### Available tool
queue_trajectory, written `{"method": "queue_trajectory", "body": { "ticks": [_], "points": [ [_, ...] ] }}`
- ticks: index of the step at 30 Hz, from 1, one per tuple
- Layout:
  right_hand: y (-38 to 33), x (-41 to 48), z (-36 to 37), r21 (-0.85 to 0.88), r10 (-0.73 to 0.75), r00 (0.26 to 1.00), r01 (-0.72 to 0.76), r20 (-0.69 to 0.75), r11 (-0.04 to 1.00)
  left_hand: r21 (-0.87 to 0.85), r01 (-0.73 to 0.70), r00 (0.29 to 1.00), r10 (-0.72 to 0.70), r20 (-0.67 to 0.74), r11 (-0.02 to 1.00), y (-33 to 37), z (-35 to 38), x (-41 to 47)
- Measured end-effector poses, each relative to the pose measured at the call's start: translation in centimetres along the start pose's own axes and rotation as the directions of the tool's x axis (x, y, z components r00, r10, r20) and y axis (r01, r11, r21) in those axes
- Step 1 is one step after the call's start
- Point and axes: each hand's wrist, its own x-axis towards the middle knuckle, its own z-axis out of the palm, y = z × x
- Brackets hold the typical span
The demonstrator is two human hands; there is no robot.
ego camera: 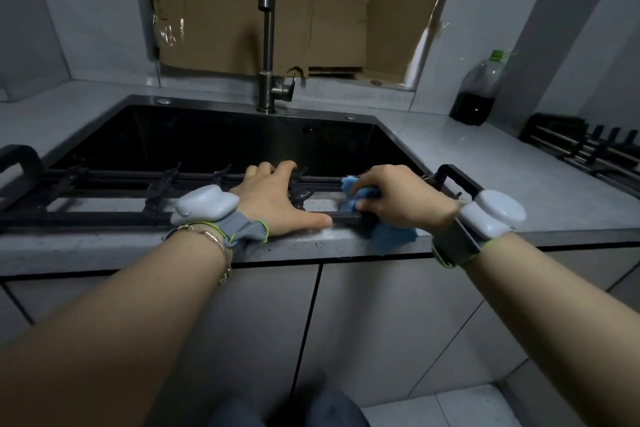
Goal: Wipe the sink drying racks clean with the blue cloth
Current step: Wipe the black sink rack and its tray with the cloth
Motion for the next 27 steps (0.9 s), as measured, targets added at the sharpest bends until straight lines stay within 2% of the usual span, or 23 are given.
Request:
{"method": "queue_trajectory", "body": {
  "ticks": [2, 3, 4, 6, 8, 9, 10, 11, 13, 14, 17, 20, 22, 24, 25, 27],
  "points": [
    [1.0, -0.3, 0.4, 0.113, -0.033, 0.993, 0.046, -0.116, 0.993, -0.007, -0.001, 1.0, 0.001, 0.006, 1.0, 0.0, 0.0, 0.0],
    [1.3, -0.3, 0.6, 0.166, -0.024, 0.992, 0.045, -0.125, 0.985, -0.006, -0.001, 1.0, 0.001, 0.005, 1.0, -0.1, 0.0, 0.0],
    [1.7, -0.2, 0.6, 0.238, 0.018, 0.993, 0.011, -0.116, 0.971, -0.005, 0.0, 1.0, 0.0, 0.002, 1.0, -0.2, 0.0, 0.0],
    [2.7, 0.1, 0.5, 0.464, 0.208, 0.961, -0.102, -0.184, 0.88, -0.003, 0.0, 1.0, 0.0, 0.001, 1.0, -0.1, 0.2, 0.0],
    [3.5, 0.9, 0.0, 0.633, 0.422, 0.819, -0.096, -0.388, 0.768, -0.001, 0.002, 1.0, -0.002, -0.005, 1.0, -0.2, 0.2, 0.1],
    [3.5, 1.3, -0.4, 0.643, 0.47, 0.754, -0.083, -0.46, 0.761, 0.001, -0.001, 1.0, 0.001, -0.006, 1.0, -0.1, 0.1, 0.1],
    [3.1, 1.9, -0.7, 0.634, 0.462, 0.755, -0.08, -0.465, 0.769, -0.002, 0.0, 1.0, 0.0, -0.007, 1.0, -0.2, 0.1, 0.2],
    [2.5, 2.5, -0.7, 0.607, 0.415, 0.811, -0.094, -0.414, 0.789, -0.003, 0.003, 1.0, -0.003, -0.002, 1.0, -0.2, 0.1, 0.2],
    [1.5, 3.8, -0.3, 0.516, 0.315, 0.932, -0.184, -0.179, 0.837, -0.003, 0.005, 1.0, -0.005, 0.004, 1.0, -0.1, 0.2, 0.2],
    [1.2, 4.3, -0.1, 0.421, 0.27, 0.961, -0.217, -0.069, 0.881, -0.001, 0.006, 1.0, -0.006, 0.002, 1.0, -0.1, 0.2, 0.1],
    [0.8, 5.3, -0.4, 0.079, 0.152, 0.985, -0.158, 0.081, 0.984, 0.003, 0.008, 1.0, -0.008, 0.004, 1.0, 0.0, 0.1, 0.1],
    [0.6, 5.4, -0.4, -0.059, 0.122, 0.99, -0.118, 0.073, 0.991, 0.001, 0.01, 1.0, -0.01, 0.003, 1.0, -0.1, 0.2, 0.1],
    [0.5, 5.4, -0.2, -0.076, 0.138, 0.99, -0.136, 0.015, 0.988, 0.001, 0.006, 1.0, -0.006, 0.006, 1.0, -0.2, 0.1, 0.1],
    [0.7, 5.4, -0.2, -0.072, 0.152, 0.988, -0.15, 0.022, 0.986, -0.009, 0.004, 1.0, -0.004, 0.011, 1.0, -0.2, 0.0, 0.0],
    [1.0, 5.6, -0.1, -0.035, 0.171, 0.985, -0.17, 0.031, 0.985, -0.009, 0.002, 1.0, -0.002, 0.007, 1.0, -0.1, 0.0, 0.0],
    [2.0, 5.8, 0.1, 0.187, 0.259, 0.965, -0.25, -0.03, 0.95, -0.005, 0.008, 1.0, -0.008, -0.004, 1.0, 0.0, 0.2, 0.0]
  ]
}}
